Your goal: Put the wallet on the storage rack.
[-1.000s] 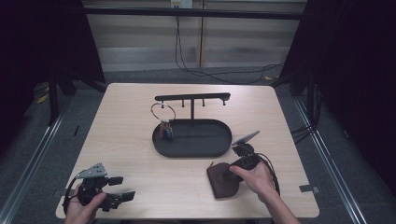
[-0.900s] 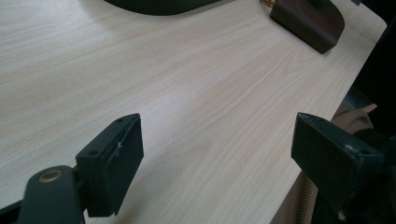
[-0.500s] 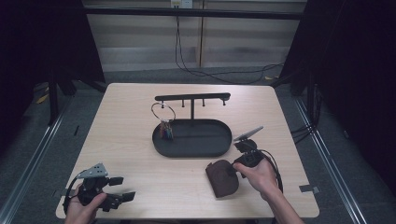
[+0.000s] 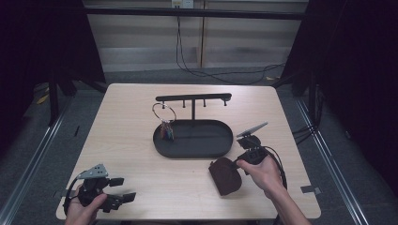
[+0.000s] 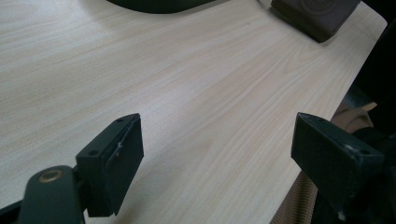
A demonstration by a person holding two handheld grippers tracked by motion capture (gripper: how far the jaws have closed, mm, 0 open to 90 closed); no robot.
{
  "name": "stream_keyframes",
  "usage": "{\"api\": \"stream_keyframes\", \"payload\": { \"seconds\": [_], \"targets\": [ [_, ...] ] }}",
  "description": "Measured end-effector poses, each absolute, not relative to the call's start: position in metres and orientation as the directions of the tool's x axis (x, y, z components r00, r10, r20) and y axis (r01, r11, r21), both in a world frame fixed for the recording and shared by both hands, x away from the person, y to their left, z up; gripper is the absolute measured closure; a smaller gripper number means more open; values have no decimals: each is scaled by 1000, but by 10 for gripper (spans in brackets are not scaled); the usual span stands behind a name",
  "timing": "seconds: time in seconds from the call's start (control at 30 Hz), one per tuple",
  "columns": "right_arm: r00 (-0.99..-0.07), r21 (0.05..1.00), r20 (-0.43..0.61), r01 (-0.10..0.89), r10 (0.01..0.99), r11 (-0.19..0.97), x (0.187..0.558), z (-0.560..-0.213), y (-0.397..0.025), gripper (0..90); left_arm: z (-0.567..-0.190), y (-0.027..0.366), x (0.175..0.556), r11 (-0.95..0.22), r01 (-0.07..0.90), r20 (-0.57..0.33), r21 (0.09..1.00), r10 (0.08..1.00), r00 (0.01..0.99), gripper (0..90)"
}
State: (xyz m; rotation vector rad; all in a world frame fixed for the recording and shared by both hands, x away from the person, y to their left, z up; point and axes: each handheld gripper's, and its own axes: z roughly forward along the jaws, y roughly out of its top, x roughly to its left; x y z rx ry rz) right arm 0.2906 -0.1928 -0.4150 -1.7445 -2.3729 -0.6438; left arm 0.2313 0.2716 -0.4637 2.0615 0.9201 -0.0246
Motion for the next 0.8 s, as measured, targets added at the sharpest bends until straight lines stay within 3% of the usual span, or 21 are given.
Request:
{"api": "stream_keyframes", "payload": {
  "seconds": [0.8],
  "targets": [
    [-352, 257, 247, 922, 903, 289, 297, -385, -187, 843, -461, 272, 230, -372, 602, -320, 707, 590, 741, 170]
  ]
}}
